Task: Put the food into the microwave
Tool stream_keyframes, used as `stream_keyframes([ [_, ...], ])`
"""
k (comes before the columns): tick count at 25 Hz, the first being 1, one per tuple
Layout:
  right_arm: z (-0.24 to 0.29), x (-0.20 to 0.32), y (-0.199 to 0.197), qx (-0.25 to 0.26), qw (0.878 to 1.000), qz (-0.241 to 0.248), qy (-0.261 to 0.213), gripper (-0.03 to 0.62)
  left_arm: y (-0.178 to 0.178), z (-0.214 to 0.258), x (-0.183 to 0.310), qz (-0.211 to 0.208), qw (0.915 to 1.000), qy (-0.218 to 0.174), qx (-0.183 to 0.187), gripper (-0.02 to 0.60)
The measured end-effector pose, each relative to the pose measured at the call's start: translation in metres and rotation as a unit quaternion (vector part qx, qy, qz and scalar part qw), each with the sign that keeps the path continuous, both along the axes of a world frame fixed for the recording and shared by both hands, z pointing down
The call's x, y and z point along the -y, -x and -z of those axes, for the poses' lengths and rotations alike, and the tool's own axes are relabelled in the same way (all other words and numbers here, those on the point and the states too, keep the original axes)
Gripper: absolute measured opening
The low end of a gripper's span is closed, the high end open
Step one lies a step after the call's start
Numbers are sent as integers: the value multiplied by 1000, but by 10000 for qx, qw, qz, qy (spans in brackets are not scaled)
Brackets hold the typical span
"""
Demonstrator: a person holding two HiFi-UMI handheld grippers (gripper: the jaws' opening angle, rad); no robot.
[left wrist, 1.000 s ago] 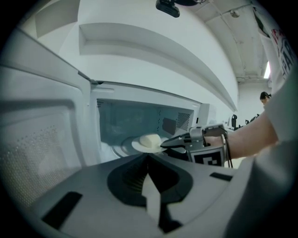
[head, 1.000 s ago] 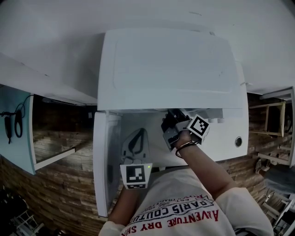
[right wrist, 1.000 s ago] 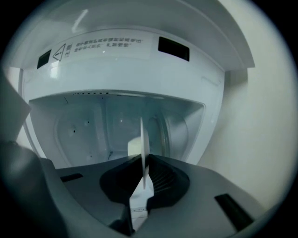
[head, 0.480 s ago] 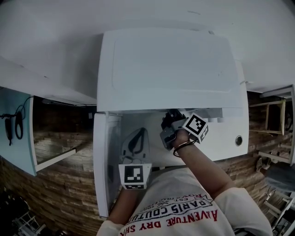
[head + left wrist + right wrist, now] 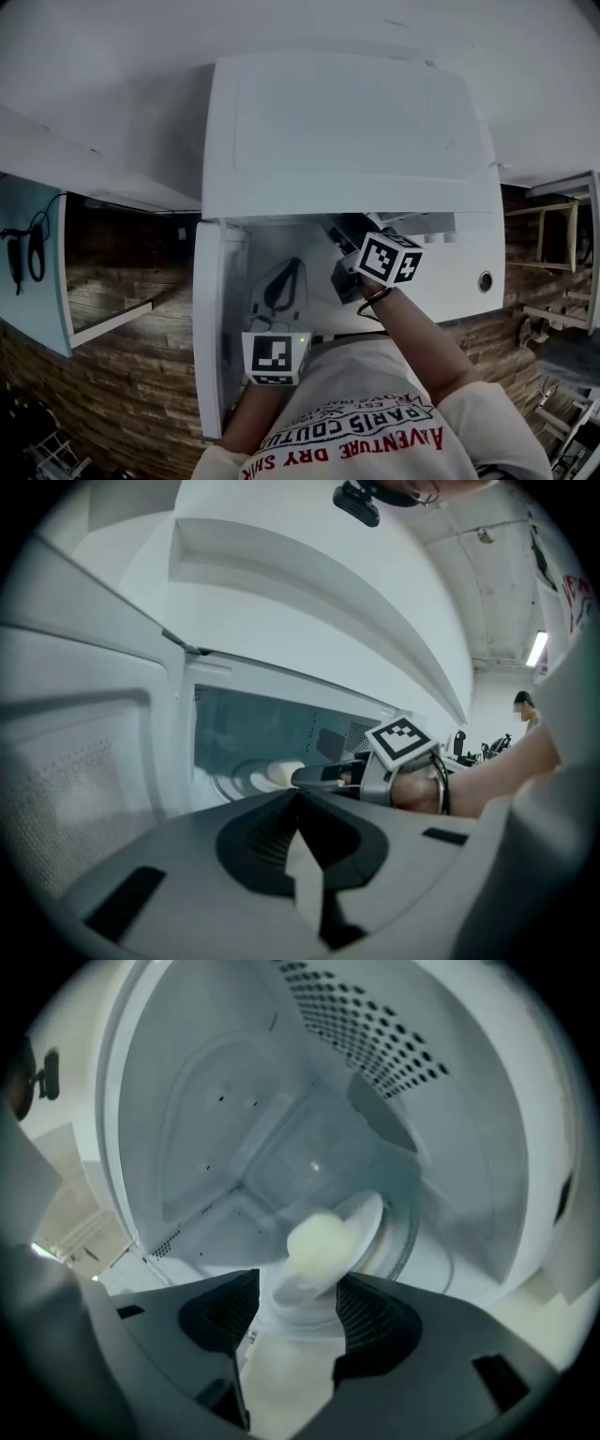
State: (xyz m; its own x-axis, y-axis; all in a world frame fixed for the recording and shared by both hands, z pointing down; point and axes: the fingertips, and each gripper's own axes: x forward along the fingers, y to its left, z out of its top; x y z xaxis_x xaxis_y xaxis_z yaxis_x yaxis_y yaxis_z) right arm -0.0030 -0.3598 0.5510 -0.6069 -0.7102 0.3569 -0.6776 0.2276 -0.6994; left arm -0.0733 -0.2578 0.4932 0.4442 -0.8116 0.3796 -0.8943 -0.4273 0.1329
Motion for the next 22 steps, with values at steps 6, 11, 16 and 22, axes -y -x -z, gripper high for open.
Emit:
stream_keyframes([
  [6, -11, -13, 3, -1544, 9823, 1047, -151, 256, -7, 0, -6, -121, 9999, 9, -89, 6],
  [11, -20, -22, 4, -2765, 9374, 2115, -7, 256, -13, -3, -9, -241, 9995, 85, -164, 6],
  [16, -25, -28, -2, -3455, 9073, 2395, 71, 255, -15, 3, -8, -232, 9994, 32, -239, 6],
  [22, -38, -37, -9, -3694, 8921, 2581, 320, 255, -14, 1, -9, -210, 9994, 58, -259, 6],
])
